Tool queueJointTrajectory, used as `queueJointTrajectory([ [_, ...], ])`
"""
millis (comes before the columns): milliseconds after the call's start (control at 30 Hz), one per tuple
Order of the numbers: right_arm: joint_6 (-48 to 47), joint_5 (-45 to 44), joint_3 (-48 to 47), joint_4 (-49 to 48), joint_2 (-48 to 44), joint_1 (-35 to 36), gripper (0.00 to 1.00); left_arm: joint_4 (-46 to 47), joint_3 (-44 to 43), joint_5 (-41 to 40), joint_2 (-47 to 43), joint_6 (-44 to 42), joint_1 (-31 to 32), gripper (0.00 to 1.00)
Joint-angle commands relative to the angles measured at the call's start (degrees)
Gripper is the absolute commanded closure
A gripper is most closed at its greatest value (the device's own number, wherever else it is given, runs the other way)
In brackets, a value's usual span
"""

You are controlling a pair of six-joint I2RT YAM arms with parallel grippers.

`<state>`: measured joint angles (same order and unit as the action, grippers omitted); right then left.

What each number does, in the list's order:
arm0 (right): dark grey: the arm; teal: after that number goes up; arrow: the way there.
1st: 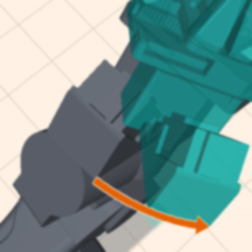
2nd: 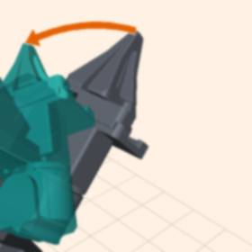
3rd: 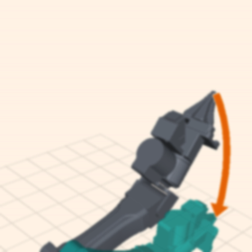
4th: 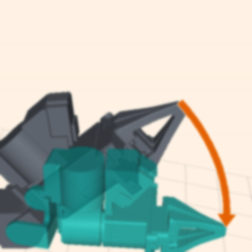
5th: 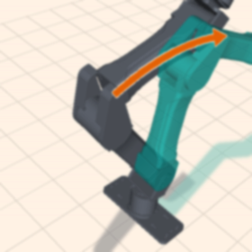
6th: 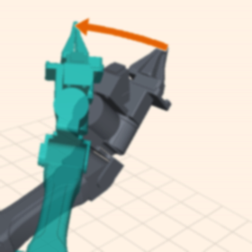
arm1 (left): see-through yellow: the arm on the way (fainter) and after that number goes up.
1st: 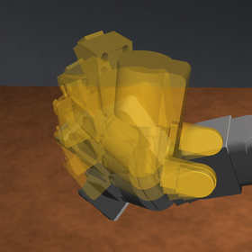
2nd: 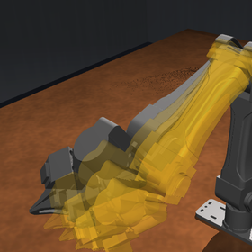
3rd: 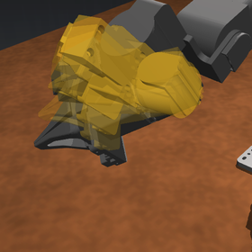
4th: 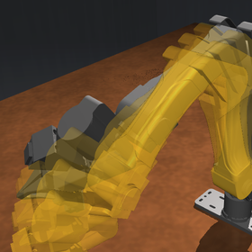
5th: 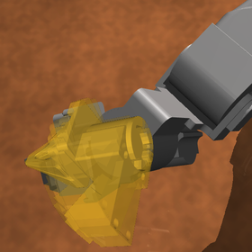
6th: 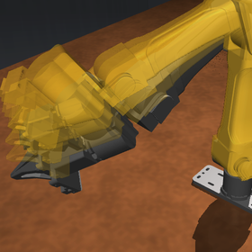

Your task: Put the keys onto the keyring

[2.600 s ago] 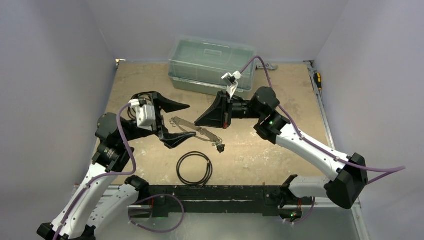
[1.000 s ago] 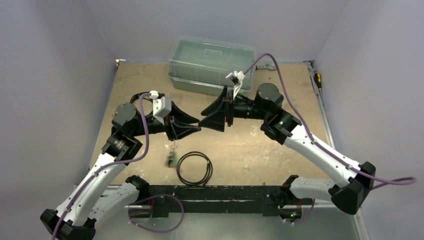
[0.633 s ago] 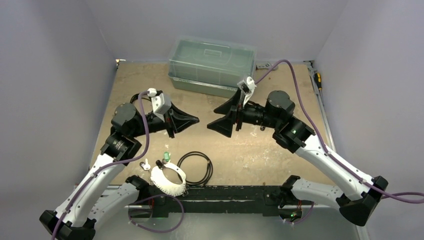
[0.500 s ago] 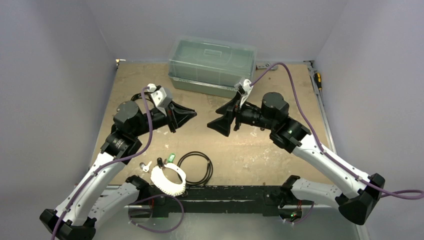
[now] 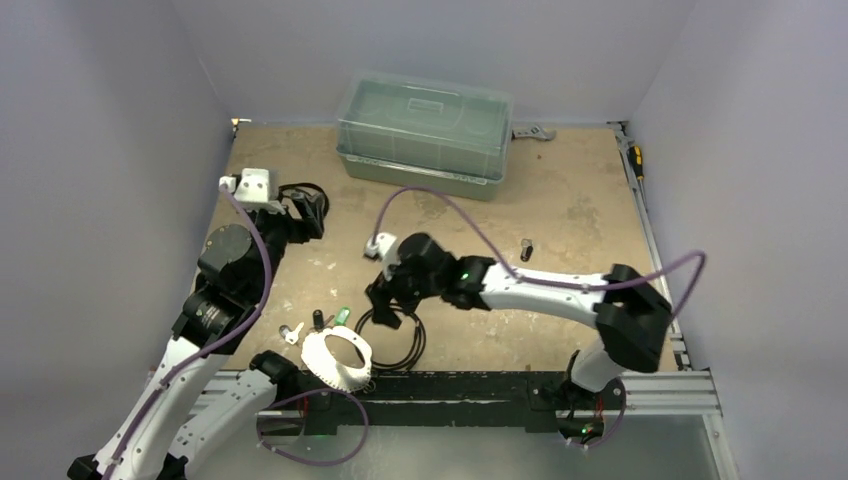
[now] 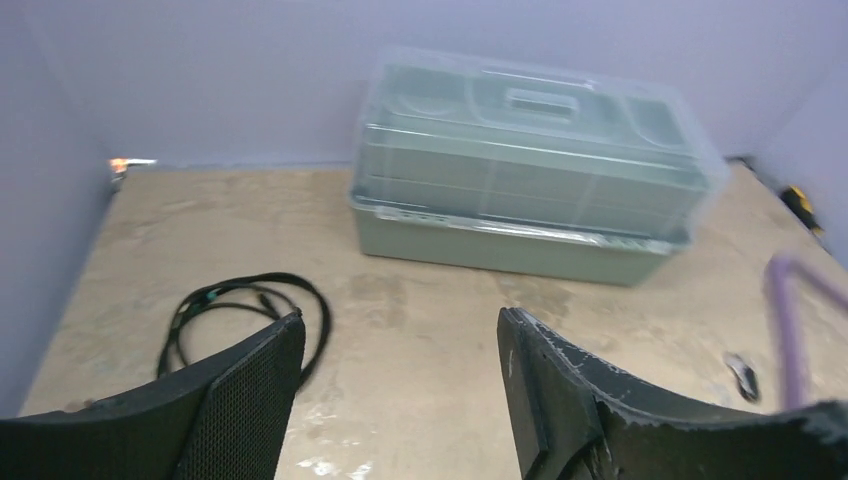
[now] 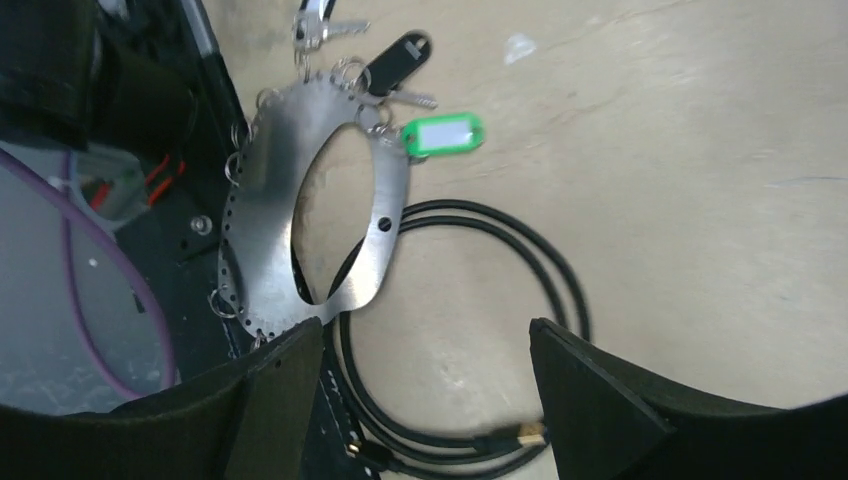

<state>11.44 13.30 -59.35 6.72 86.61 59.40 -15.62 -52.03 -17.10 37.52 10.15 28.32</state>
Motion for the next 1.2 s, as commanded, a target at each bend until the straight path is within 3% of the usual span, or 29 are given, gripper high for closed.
queueJointTrajectory([
  [0, -2.26, -9.14, -7.41, 2.50, 8.13, 6.99, 0.21, -1.46, -0.62, -14.92, -0.70, 1.01, -0.01, 0.30],
  [167, -0.03, -16.28, -14.96, 8.35, 17.16, 11.72, 0.22, -1.78, 0.01, -20.80, -1.86, 1.23, -0.01, 0.26],
  [367, 2.74, -17.43, -17.45, 10.52, 21.96, 15.86, 0.25, -1.60, 0.36, -19.72, -2.02, 0.53, -0.10, 0.26],
  [633, 6.39, -18.46, -18.68, 10.79, 26.87, 18.31, 0.38, -1.35, 0.64, -19.36, -2.54, 0.10, -0.10, 0.26],
  [767, 7.01, -19.31, -18.36, 10.59, 27.87, 18.78, 0.53, -1.49, 0.70, -19.17, -2.62, 0.11, -0.10, 0.26],
  [1000, 7.28, -20.86, -18.90, 11.44, 28.71, 19.00, 0.95, -1.48, 0.74, -19.05, -2.65, -0.09, -0.10, 0.26],
  [1167, 7.28, -22.99, -20.30, 12.87, 24.73, 19.00, 1.00, -1.45, 0.77, -18.85, -2.54, -0.22, -0.10, 0.27],
])
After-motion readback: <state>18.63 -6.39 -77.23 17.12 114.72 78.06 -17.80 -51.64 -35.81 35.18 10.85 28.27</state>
